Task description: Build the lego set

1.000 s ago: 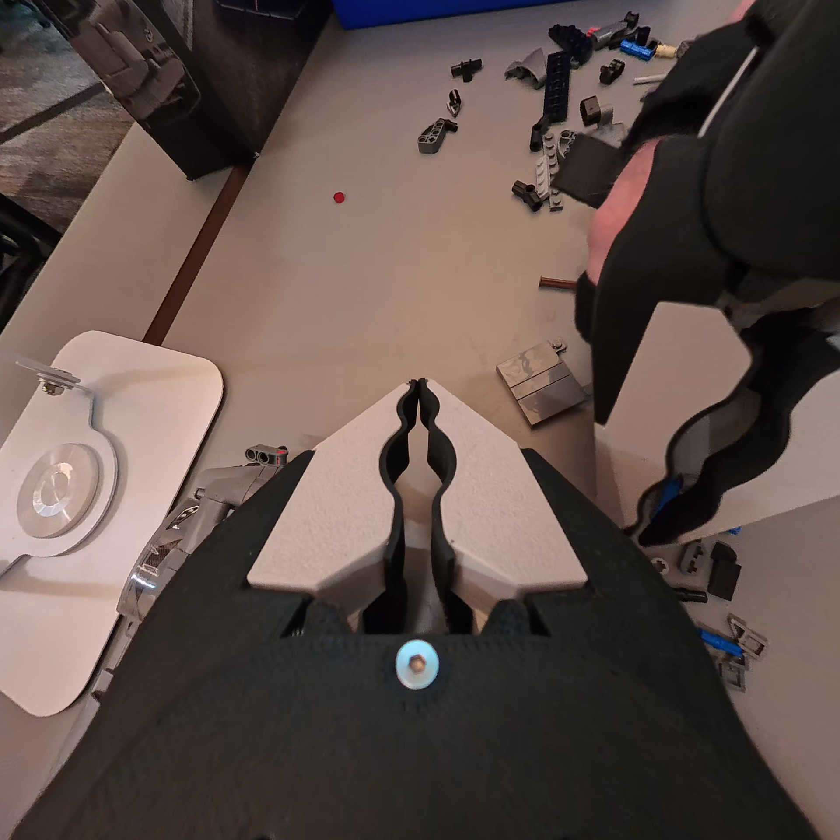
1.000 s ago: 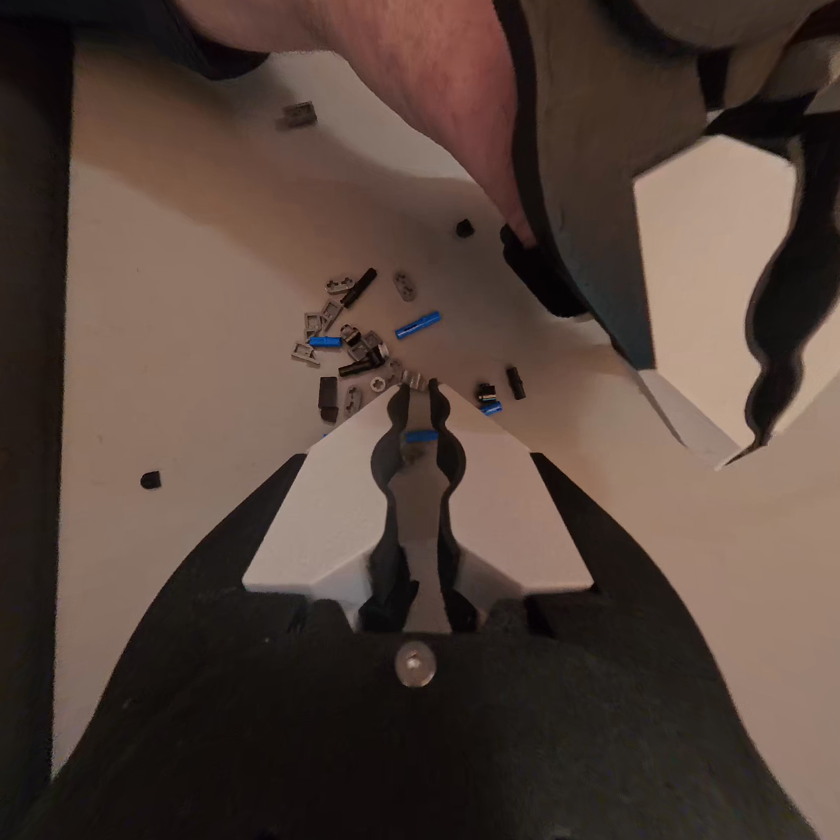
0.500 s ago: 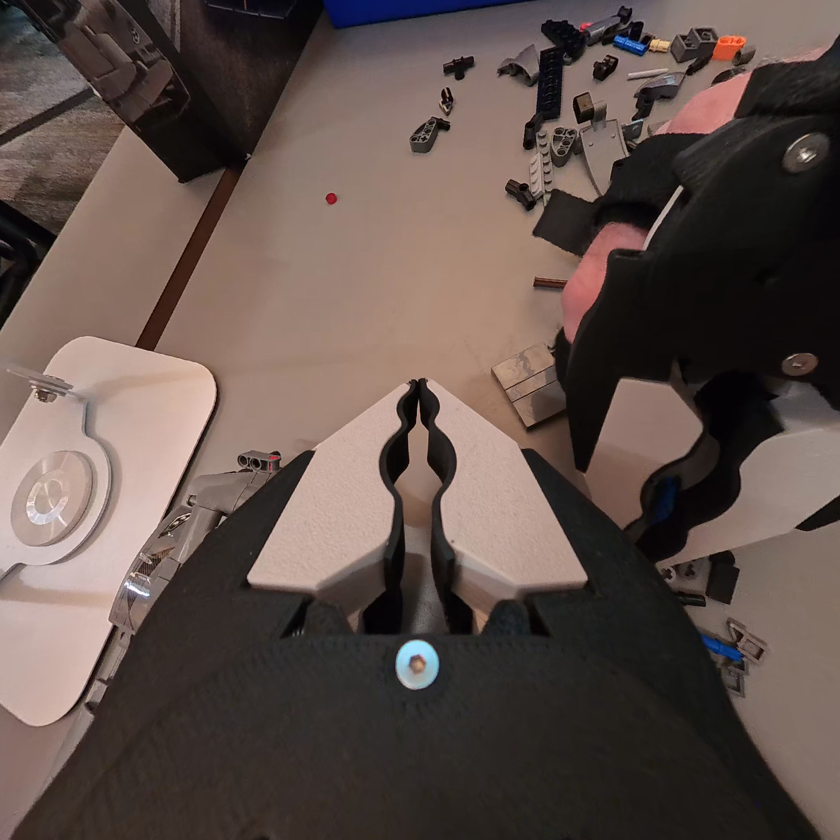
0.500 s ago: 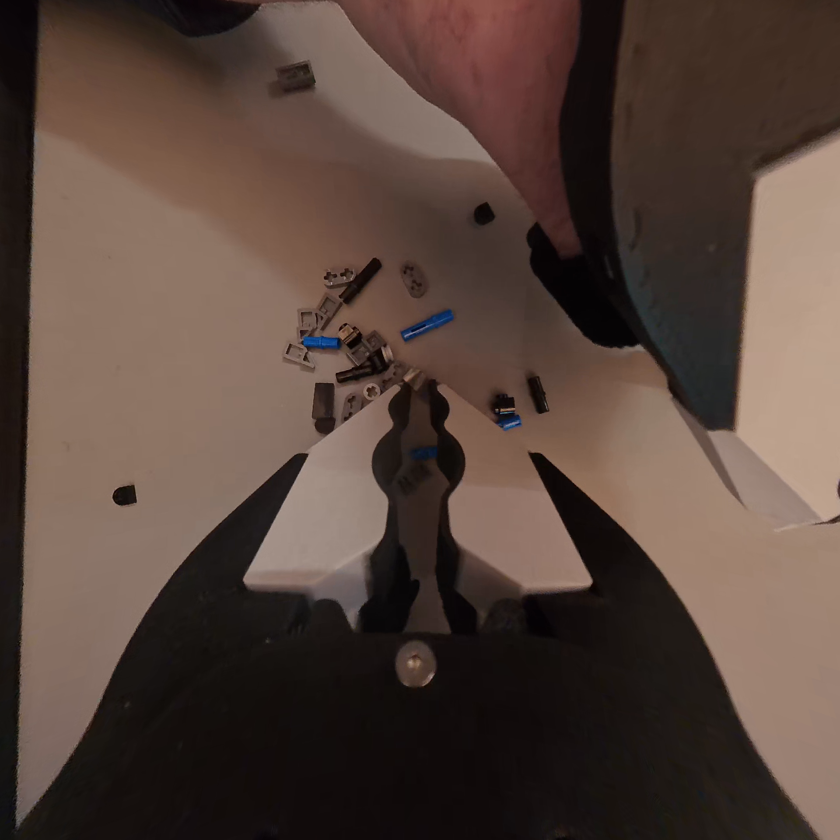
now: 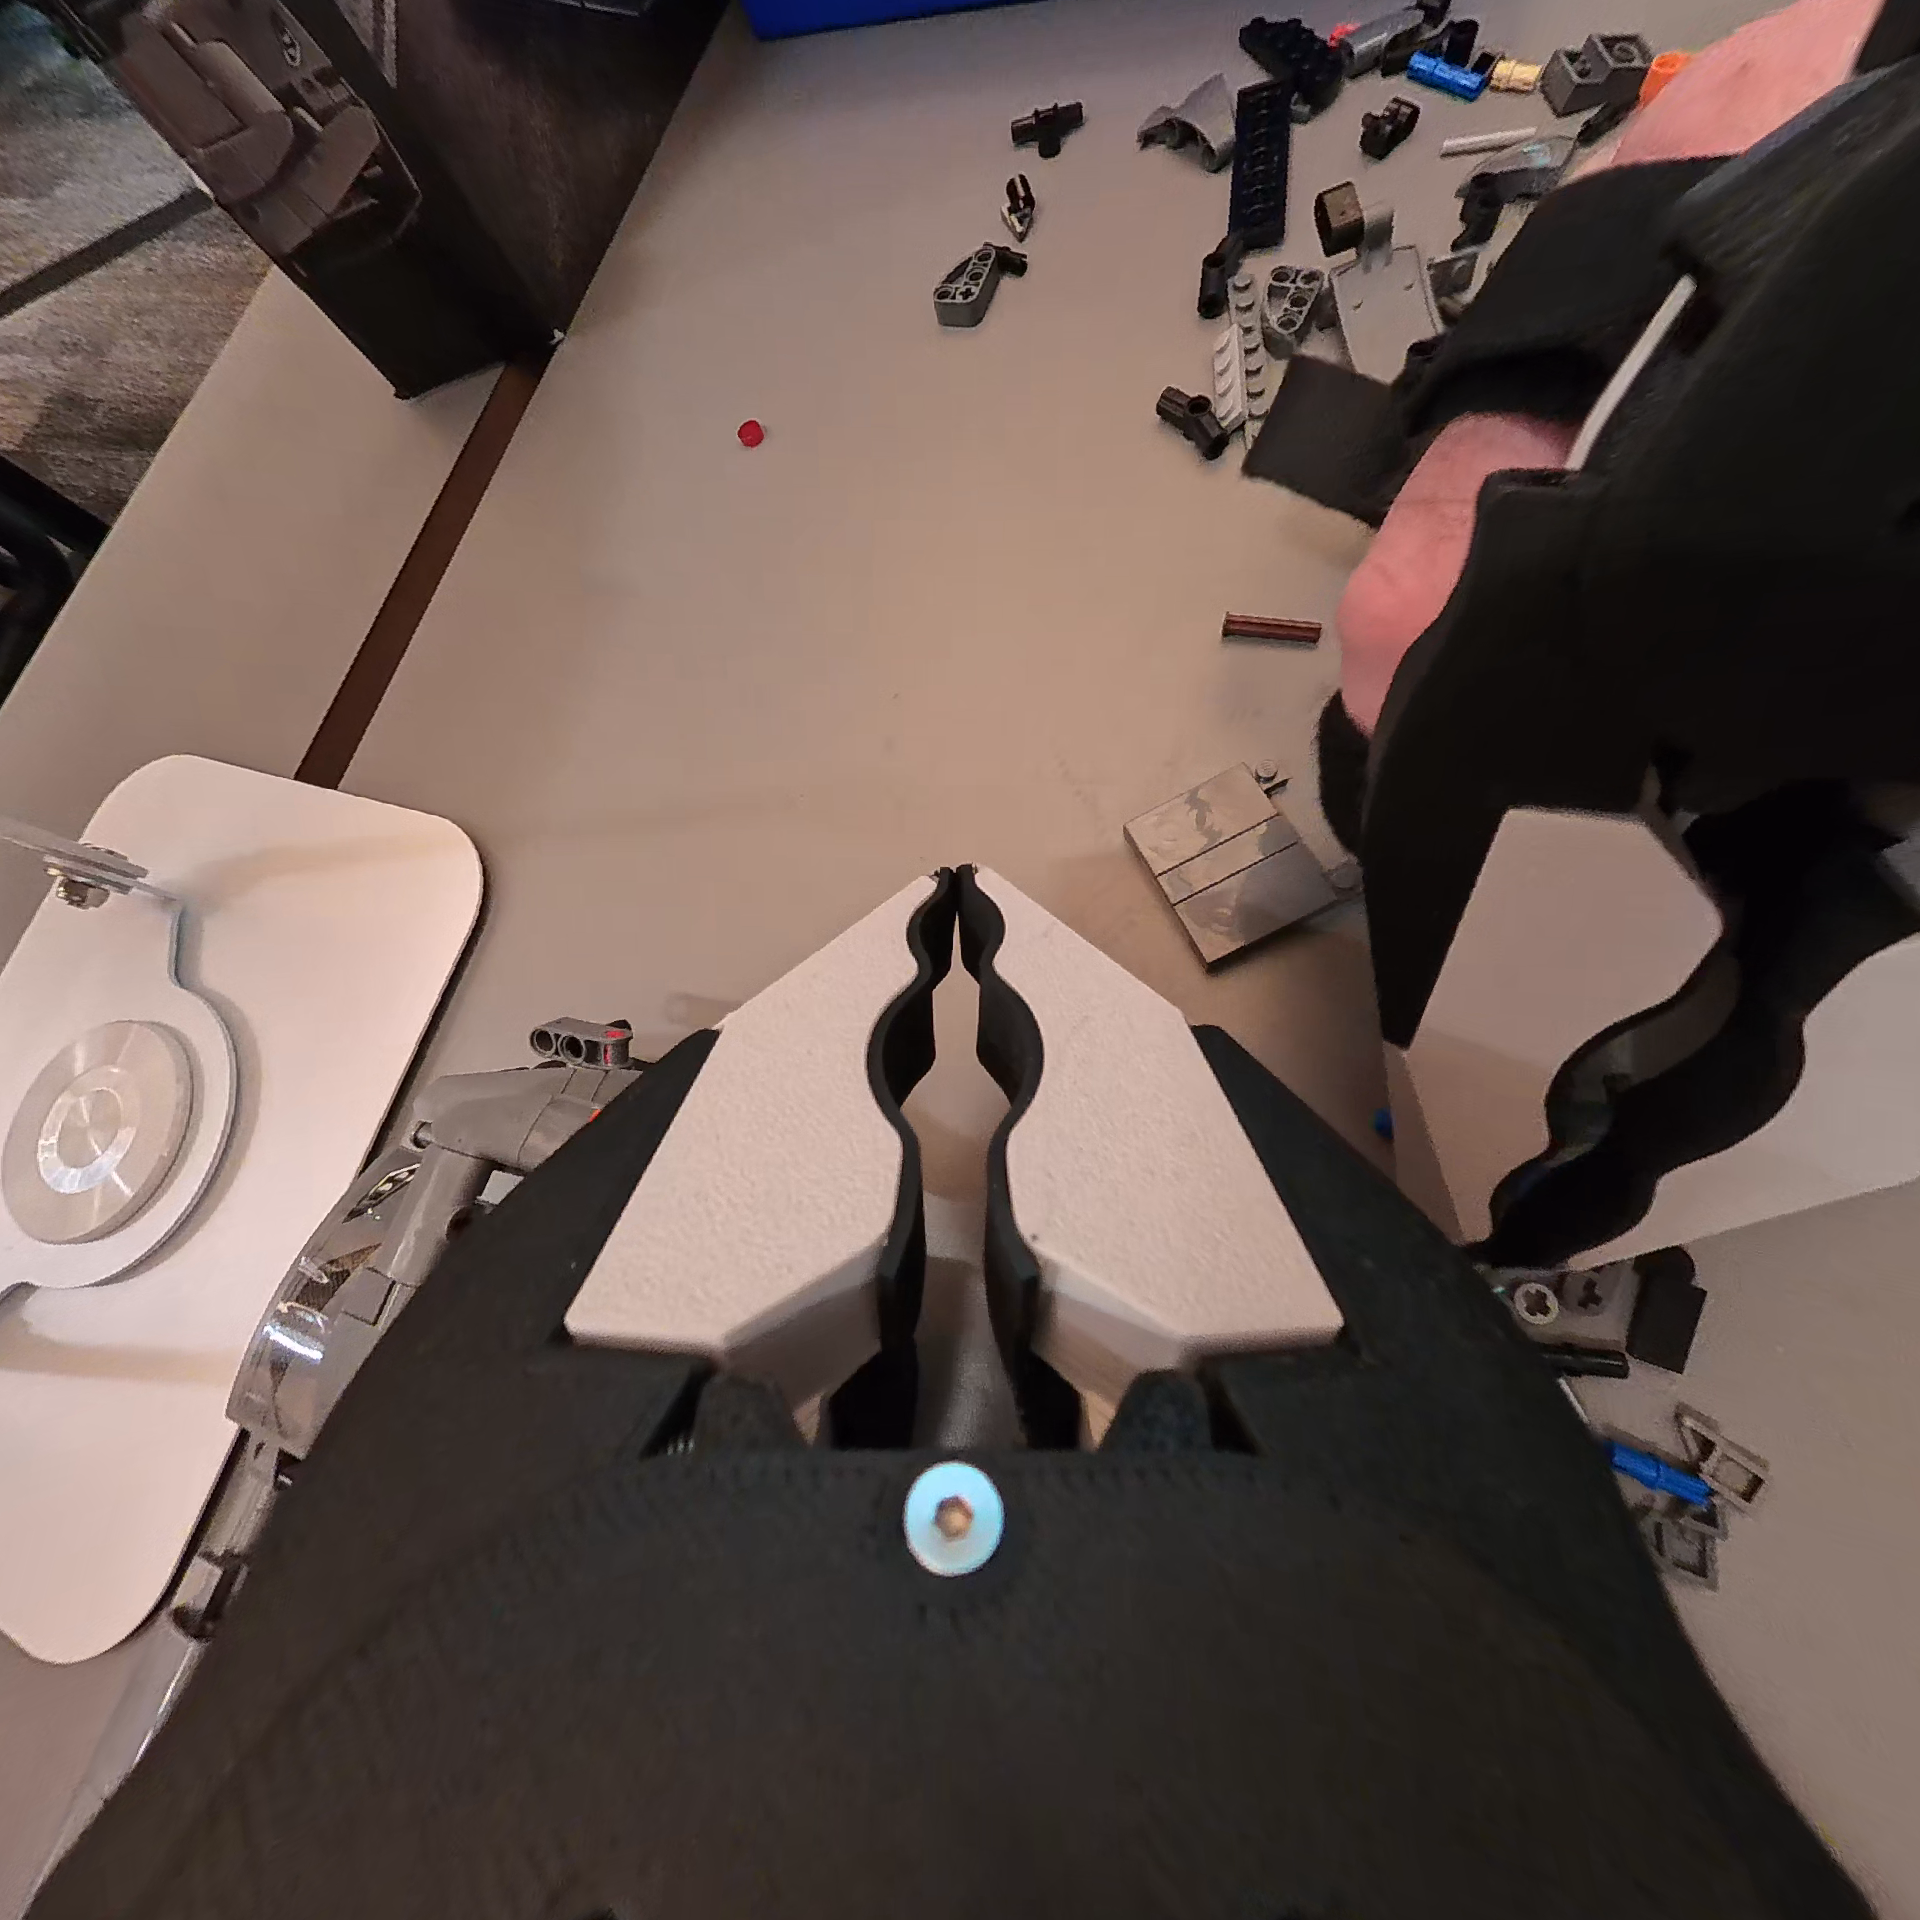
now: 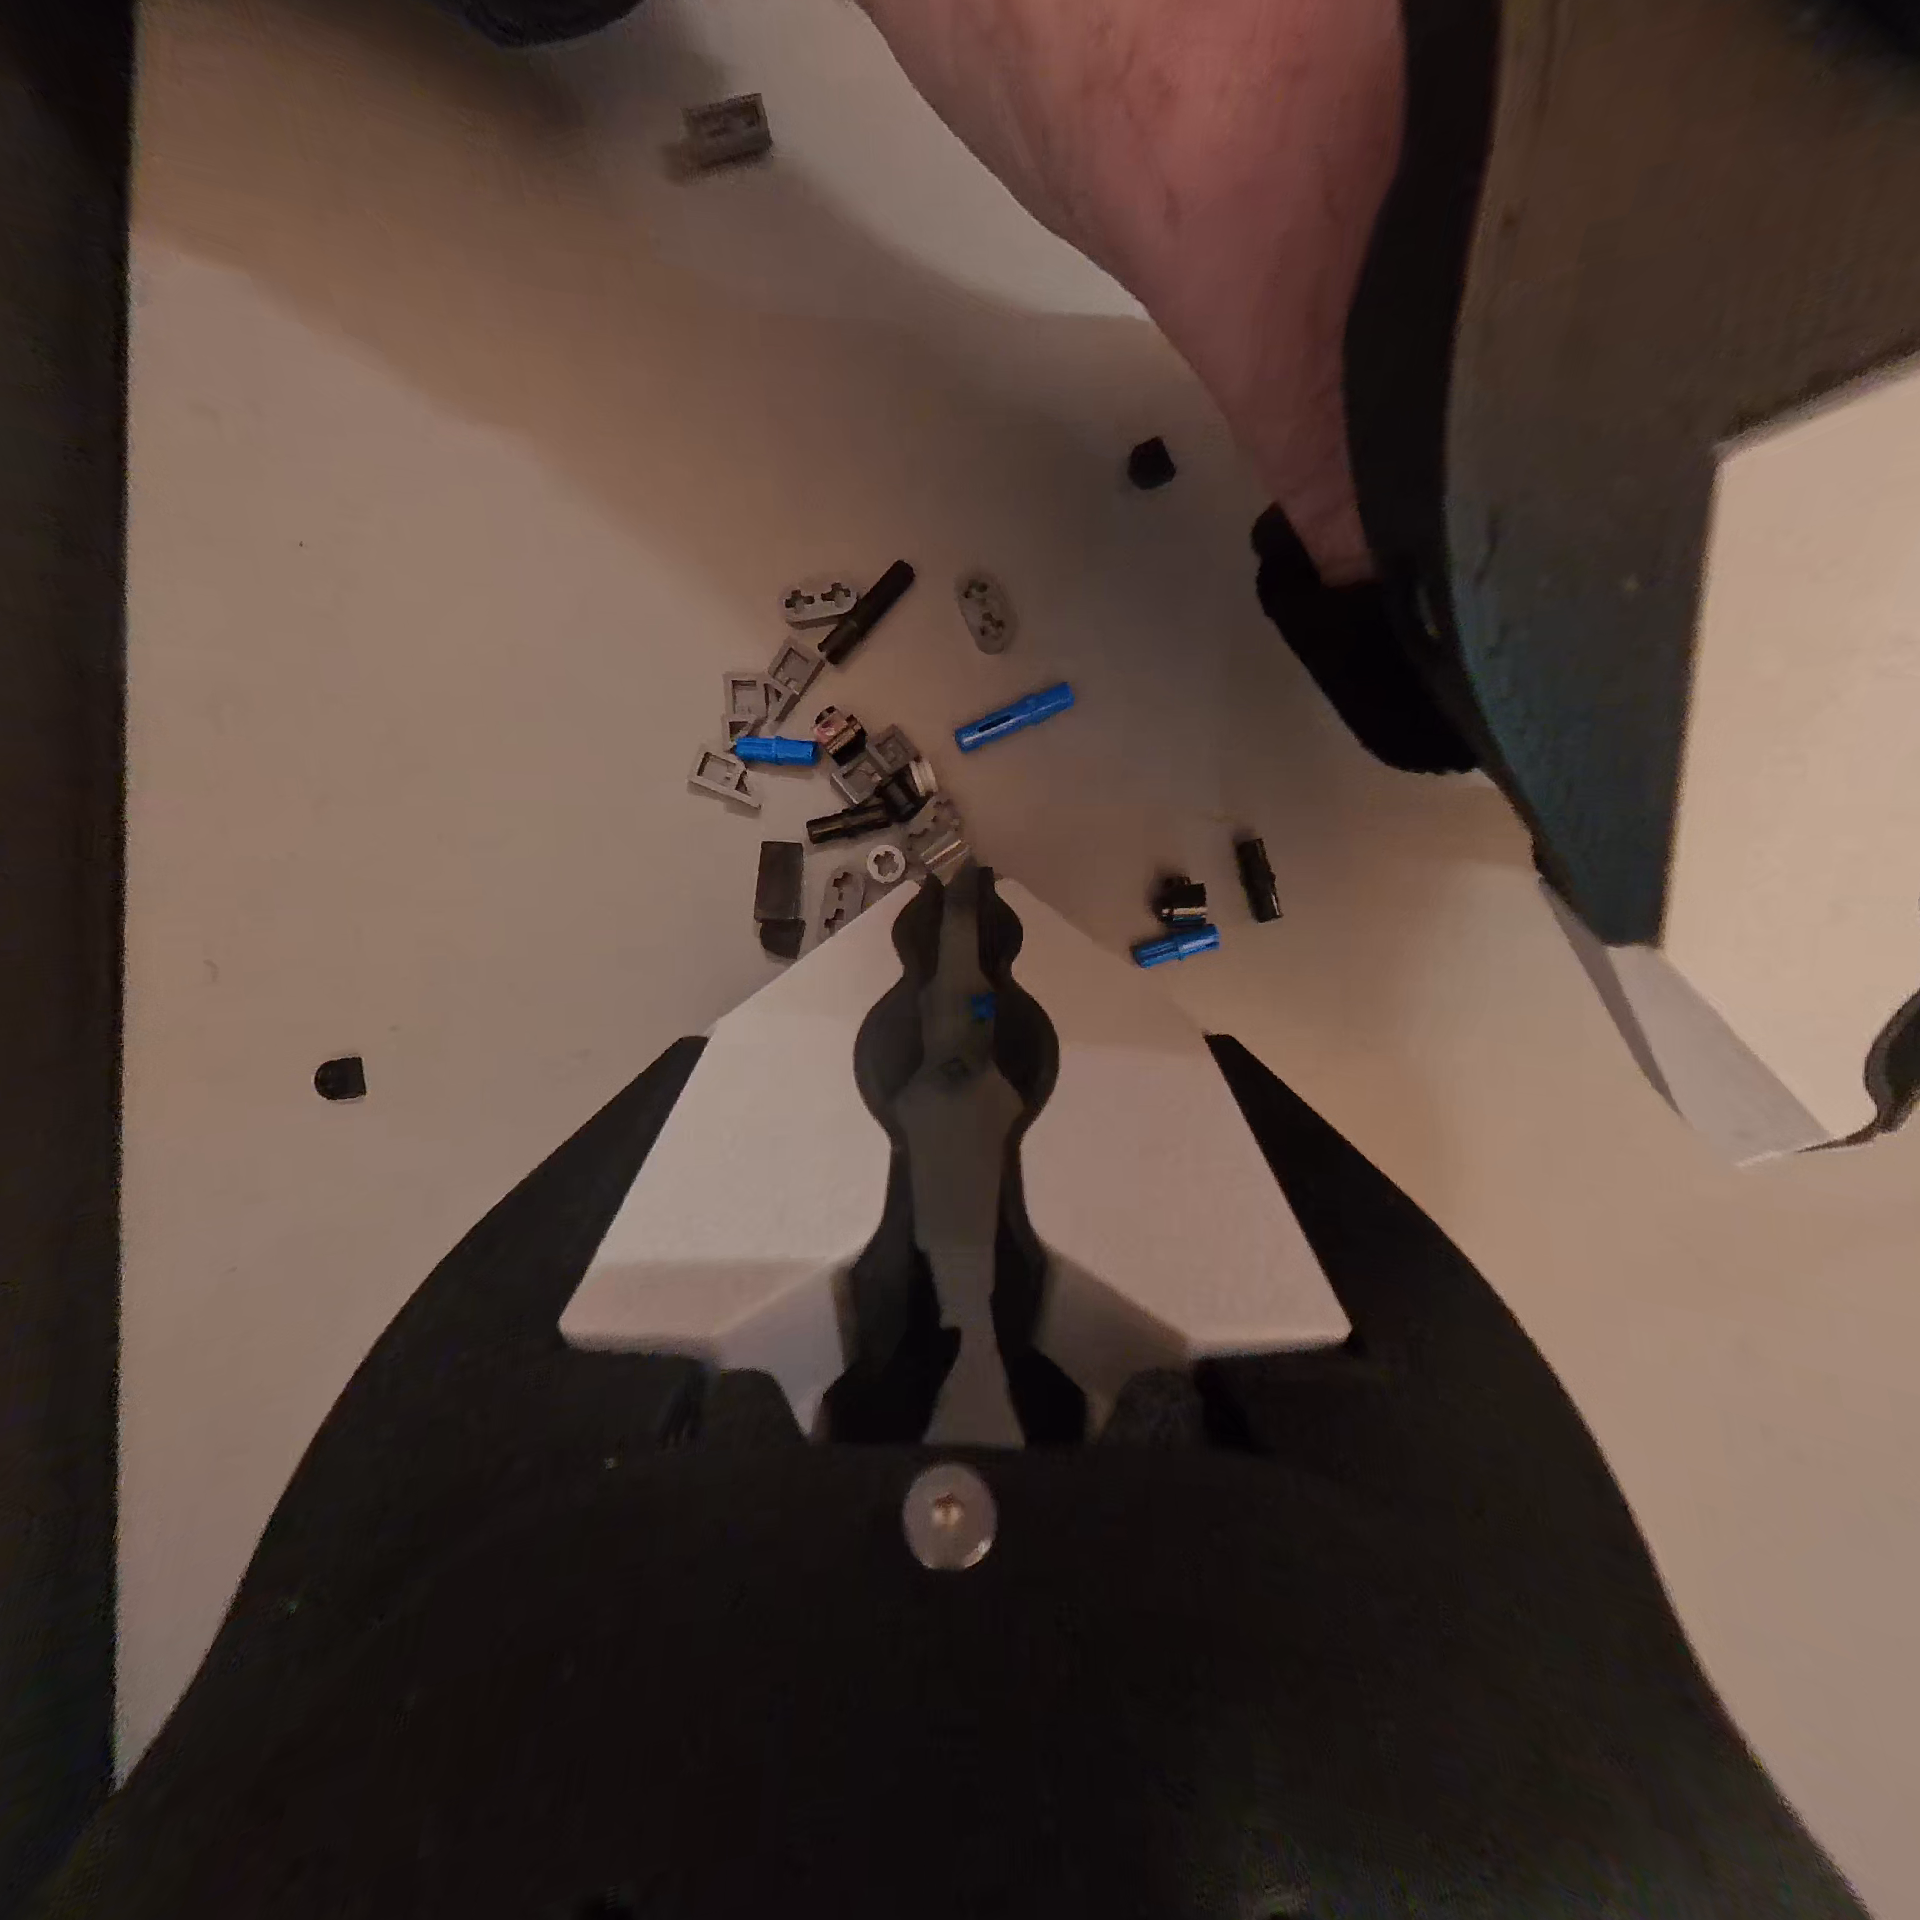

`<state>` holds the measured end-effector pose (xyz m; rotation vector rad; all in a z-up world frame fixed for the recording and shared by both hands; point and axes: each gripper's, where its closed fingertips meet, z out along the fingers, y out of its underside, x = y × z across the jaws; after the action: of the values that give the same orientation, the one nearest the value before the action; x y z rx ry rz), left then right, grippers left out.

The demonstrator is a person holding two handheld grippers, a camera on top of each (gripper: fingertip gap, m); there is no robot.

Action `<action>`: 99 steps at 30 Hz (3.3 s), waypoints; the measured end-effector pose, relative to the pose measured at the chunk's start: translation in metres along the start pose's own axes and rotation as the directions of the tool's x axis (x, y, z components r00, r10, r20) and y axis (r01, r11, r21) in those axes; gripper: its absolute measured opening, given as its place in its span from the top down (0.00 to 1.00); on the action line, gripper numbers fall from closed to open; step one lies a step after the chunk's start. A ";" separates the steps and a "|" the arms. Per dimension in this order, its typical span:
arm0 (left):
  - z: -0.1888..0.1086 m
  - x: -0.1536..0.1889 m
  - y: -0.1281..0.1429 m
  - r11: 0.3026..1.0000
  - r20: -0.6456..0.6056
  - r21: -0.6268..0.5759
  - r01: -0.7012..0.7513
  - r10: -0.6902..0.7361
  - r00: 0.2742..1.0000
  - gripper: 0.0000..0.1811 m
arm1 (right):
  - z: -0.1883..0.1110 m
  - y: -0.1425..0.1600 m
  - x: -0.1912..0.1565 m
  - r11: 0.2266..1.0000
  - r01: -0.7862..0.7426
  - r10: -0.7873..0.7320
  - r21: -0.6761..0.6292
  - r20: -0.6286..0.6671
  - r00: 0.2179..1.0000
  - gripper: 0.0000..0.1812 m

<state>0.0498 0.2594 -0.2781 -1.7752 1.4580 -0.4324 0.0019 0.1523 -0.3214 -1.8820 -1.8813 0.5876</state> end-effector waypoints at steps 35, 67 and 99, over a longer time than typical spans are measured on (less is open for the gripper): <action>0.000 0.002 0.001 1.000 -0.001 0.006 -0.011 0.011 1.000 1.00 | -0.036 0.015 0.012 1.000 -0.018 0.017 -0.021 -0.042 0.999 0.98; 0.010 0.017 0.005 0.998 -0.041 -0.029 -0.048 0.046 0.998 1.00 | -0.070 0.081 0.034 0.979 -0.151 0.144 -0.136 -0.057 0.988 0.98; 0.029 0.045 0.021 0.983 -0.130 -0.142 -0.113 0.094 0.987 1.00 | -0.063 0.081 0.047 0.985 -0.142 0.132 -0.098 -0.100 0.986 0.98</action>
<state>0.0681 0.2268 -0.3217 -1.8056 1.6997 -0.3927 0.1043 0.1995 -0.3153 -2.0819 -1.7644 0.4426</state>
